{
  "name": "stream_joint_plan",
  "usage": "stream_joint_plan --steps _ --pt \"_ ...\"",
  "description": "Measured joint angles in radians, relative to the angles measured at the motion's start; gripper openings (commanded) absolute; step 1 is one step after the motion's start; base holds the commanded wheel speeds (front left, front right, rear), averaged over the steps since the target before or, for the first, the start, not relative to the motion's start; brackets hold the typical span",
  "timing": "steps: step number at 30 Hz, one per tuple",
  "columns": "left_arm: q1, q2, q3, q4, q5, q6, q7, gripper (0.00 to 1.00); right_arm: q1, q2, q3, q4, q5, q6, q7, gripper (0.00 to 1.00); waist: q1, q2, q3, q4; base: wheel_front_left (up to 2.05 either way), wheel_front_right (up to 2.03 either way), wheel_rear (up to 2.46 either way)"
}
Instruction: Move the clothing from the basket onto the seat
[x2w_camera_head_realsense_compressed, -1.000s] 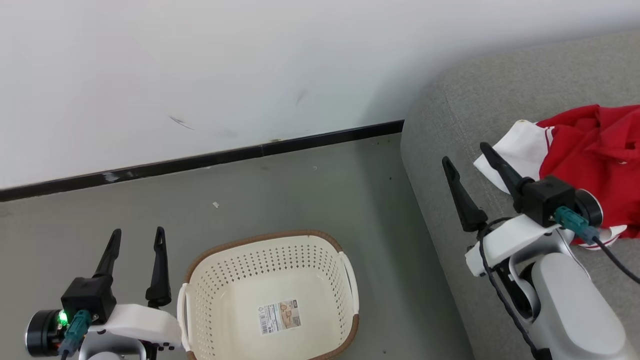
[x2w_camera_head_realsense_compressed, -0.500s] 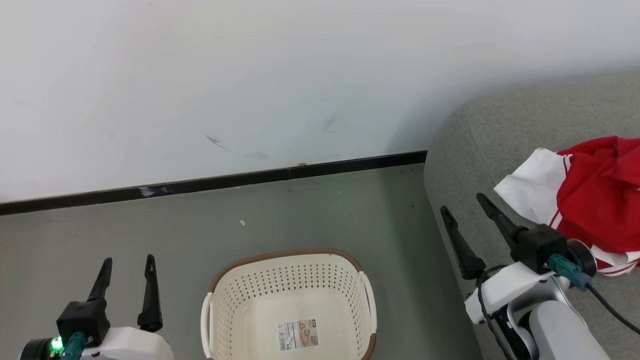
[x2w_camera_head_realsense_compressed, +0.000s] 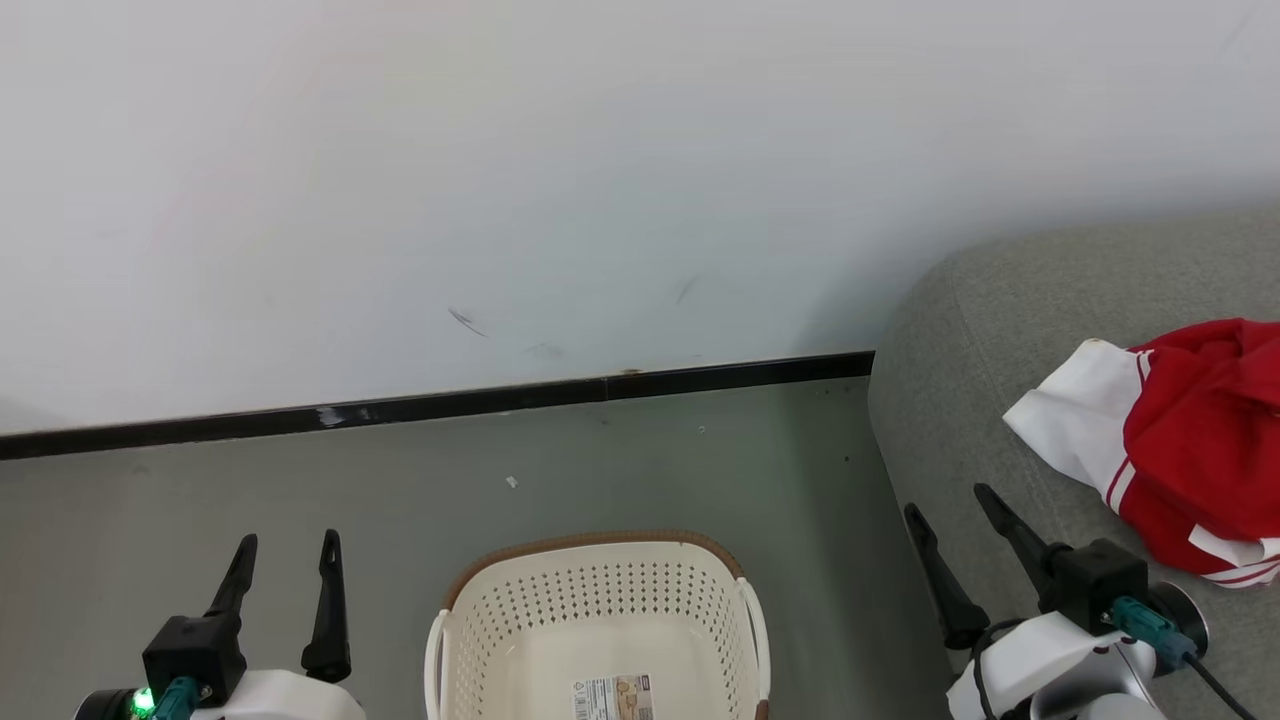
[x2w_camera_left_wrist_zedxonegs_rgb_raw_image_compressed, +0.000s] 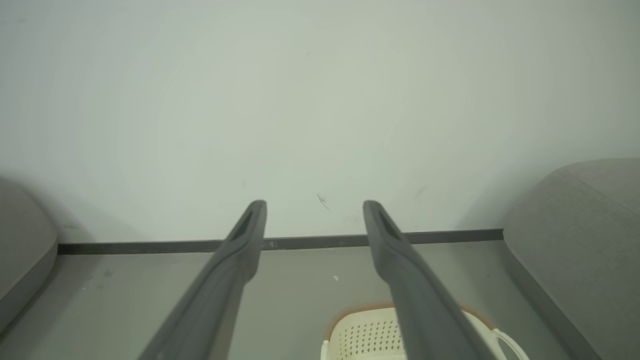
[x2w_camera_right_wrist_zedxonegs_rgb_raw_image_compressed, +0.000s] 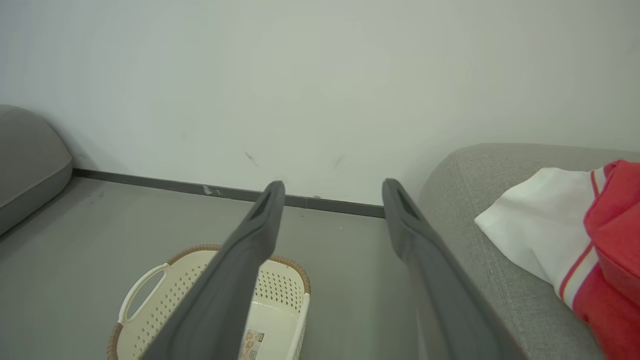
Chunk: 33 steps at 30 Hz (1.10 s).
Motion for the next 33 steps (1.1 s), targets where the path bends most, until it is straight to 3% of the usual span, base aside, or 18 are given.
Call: stream_joint_plan --steps 25,26,33 --pt "0.0 0.001 -0.013 0.018 -0.016 -0.021 0.005 1.0 0.069 0.003 0.015 -0.059 0.061 0.0 0.0 1.0 0.0 0.0 -0.033 0.014 0.0 0.0 0.0" --pt "0.0 0.001 -0.014 0.018 -0.016 -0.021 0.005 0.0 0.069 0.003 0.015 -0.06 0.061 0.0 0.0 0.0 0.0 0.0 -0.033 0.014 0.0 0.0 0.0" --pt "0.043 -0.054 -0.038 0.078 -0.018 -0.021 0.007 0.0 0.119 0.015 0.019 0.006 0.062 0.0 0.005 0.0 0.0001 0.0 -0.033 0.014 0.0 0.0 0.0"
